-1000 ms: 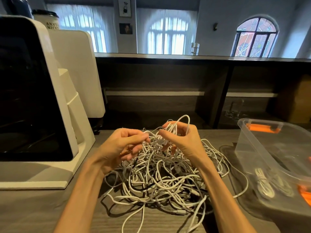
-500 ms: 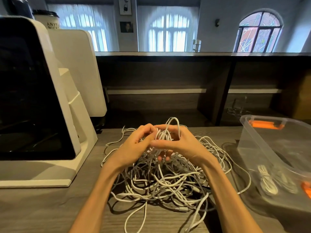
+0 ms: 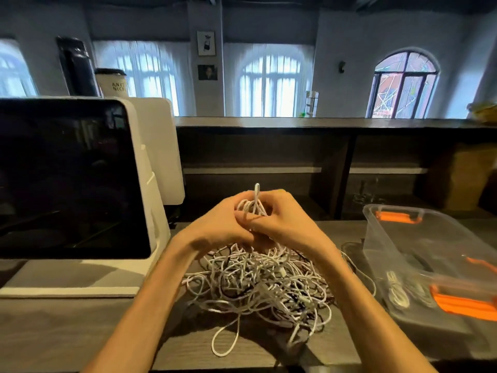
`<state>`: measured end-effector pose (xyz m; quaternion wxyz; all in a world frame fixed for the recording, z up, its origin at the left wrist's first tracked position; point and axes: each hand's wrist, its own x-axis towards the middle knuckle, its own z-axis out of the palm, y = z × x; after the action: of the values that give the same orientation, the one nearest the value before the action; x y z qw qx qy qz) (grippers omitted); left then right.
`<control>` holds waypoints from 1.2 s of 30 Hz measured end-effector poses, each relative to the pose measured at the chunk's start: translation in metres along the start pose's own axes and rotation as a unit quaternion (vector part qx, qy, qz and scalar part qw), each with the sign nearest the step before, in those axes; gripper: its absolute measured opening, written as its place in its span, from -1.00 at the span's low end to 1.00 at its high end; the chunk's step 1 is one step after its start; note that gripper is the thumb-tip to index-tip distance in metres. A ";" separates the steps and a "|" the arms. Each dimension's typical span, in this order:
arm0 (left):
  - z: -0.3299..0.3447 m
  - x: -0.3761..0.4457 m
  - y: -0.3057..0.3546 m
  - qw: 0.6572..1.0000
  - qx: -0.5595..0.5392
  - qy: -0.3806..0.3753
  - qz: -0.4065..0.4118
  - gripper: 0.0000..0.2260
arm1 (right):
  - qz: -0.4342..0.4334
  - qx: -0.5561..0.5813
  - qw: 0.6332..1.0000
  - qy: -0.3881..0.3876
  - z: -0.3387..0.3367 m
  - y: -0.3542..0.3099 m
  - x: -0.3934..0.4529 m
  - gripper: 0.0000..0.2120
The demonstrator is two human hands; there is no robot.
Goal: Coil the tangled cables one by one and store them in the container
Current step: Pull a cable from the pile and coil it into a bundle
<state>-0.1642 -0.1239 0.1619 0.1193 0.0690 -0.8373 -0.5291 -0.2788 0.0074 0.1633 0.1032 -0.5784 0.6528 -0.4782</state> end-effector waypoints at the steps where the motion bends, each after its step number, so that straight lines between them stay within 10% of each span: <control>1: 0.002 -0.003 0.012 1.000 0.001 0.012 0.007 -0.45 | -0.010 -0.015 1.000 0.006 -0.002 -0.011 -0.001 -0.87; 14: 0.003 -0.088 0.089 0.991 -0.133 -0.005 0.006 -0.70 | -0.011 -0.154 0.988 -0.012 -0.024 -0.127 -0.046 -0.55; 26: 0.029 -0.131 0.116 0.996 -0.068 -0.060 0.024 -0.78 | -0.049 0.084 0.995 -0.015 -0.039 -0.174 -0.071 -0.70; 36: 0.035 -0.145 0.123 0.988 -0.134 -0.072 0.027 -0.60 | -0.093 0.028 0.993 -0.071 -0.051 -0.175 -0.086 -0.90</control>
<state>-0.0332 -0.0055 0.2400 0.0806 -0.0086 -0.7665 -0.6371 -0.1719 0.1289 0.2835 0.1210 -0.6659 0.5734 -0.4616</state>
